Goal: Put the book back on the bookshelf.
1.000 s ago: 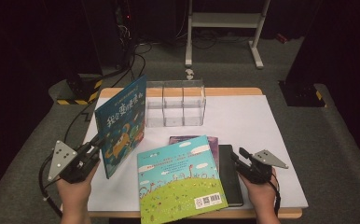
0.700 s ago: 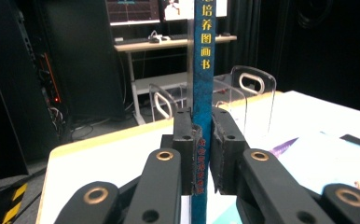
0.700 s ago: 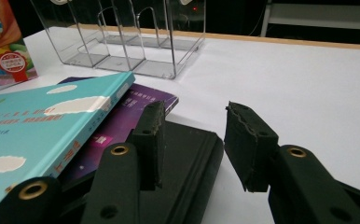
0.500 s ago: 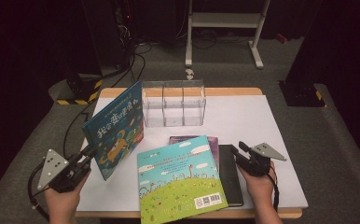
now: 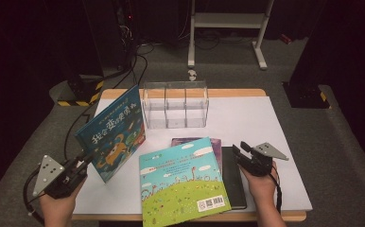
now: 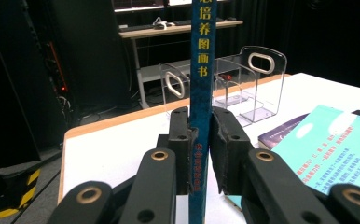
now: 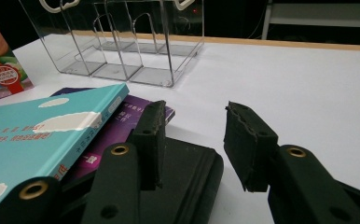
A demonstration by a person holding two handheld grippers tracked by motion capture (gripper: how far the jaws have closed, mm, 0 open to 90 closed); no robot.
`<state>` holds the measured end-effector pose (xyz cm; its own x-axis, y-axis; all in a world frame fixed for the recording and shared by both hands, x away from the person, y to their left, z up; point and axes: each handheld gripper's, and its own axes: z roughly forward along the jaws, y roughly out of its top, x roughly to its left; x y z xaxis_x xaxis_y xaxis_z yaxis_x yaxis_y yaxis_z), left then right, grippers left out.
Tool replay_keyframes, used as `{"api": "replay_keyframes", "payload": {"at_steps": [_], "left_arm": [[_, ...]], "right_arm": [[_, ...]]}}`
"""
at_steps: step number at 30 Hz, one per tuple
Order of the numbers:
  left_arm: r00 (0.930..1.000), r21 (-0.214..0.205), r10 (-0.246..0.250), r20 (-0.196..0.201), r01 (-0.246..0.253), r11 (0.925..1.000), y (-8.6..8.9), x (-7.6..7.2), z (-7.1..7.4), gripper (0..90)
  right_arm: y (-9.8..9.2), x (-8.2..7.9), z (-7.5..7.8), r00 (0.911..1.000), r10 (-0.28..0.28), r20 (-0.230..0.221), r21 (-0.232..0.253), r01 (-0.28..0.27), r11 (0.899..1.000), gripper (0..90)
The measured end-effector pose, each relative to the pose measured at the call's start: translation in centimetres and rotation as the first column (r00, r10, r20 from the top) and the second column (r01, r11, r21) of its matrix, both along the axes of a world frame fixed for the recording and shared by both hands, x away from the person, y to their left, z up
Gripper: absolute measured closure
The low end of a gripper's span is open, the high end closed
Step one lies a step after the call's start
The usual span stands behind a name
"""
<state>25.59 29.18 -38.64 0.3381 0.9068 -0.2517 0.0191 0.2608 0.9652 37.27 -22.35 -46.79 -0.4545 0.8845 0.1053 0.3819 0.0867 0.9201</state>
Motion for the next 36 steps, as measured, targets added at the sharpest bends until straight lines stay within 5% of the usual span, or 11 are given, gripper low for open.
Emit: {"api": "replay_keyframes", "payload": {"at_steps": [14,36], "left_arm": [[0.9999,-0.02,0.0,-0.014,-0.001,0.9998,1.1,0.2,-0.3,76.8],[0.9975,-0.027,-0.067,0.021,0.068,0.9973,-1.0,2.9,-0.3,71.0]], "right_arm": [[0.0,-0.1,-0.1,1.0,0.001,-0.007,-0.001,-0.001,1.0,57.9],[-0.4,-2.2,-0.4,0.9998,0.012,-0.015,-0.03,-0.012,0.999,57.5]]}}
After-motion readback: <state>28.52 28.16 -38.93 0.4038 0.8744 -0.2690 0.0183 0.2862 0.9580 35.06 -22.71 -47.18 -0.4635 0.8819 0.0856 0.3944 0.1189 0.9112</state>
